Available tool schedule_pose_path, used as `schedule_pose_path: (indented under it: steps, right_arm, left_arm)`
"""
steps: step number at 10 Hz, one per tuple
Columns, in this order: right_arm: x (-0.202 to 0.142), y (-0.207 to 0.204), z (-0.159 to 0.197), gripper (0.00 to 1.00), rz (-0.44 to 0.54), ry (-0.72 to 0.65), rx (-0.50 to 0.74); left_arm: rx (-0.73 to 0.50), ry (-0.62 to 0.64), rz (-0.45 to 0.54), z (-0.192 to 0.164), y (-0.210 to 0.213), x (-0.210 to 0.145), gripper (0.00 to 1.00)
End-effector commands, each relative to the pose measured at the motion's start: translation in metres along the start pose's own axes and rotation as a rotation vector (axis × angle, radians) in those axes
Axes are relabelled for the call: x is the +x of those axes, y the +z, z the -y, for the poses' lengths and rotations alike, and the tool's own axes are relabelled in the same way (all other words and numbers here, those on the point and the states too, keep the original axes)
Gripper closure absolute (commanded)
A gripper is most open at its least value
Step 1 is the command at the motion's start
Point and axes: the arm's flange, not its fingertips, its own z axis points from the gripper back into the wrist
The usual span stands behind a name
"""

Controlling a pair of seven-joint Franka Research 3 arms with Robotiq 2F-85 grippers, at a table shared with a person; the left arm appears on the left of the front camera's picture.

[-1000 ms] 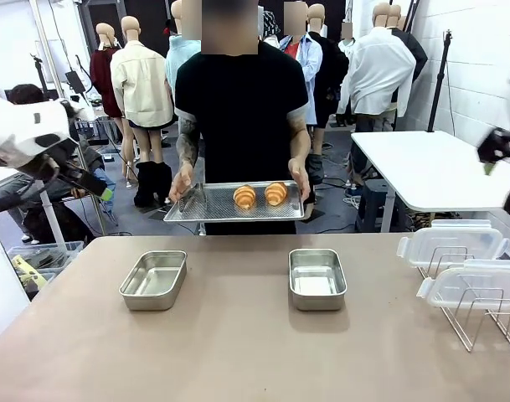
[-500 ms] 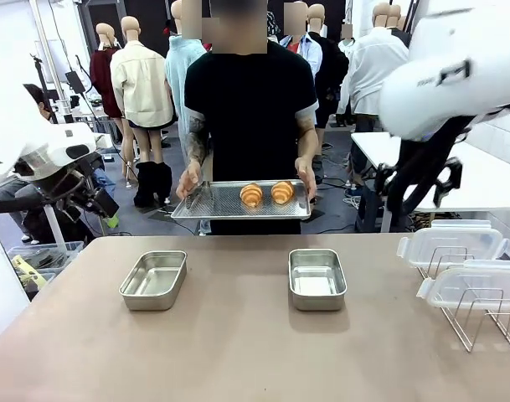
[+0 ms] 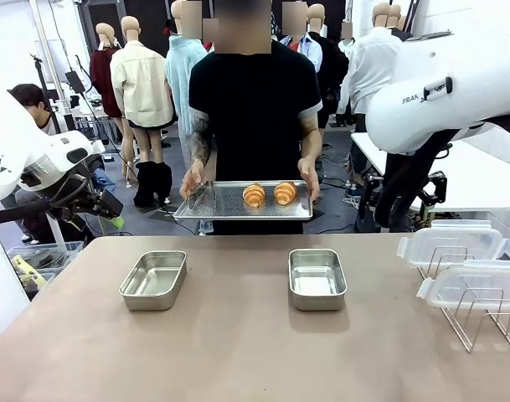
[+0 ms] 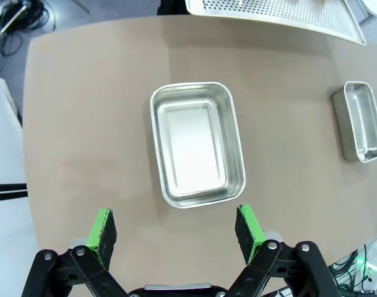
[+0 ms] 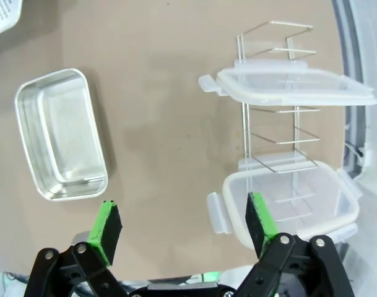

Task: Place the bread in airtight containers.
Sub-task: Lift both Airtight Container.

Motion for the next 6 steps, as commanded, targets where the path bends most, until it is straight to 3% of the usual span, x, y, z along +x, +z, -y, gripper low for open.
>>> schedule_pose_path:
  steps: [1,3,6]
  right_arm:
    - [0.0,0.0,0.003,0.0,-0.014,0.026,0.004]
    - [0.011,-0.014,-0.016,0.0,-0.016,0.038,0.011]
    - [0.032,-0.049,-0.066,0.0,-0.038,0.081,0.04]
  left_arm:
    - [0.001,0.048,-0.029,-0.011,-0.02,0.0,0.0]
    - [0.006,0.089,-0.116,-0.015,-0.048,0.008,0.0]
    - [0.069,0.125,-0.156,-0.024,-0.075,0.011,0.0]
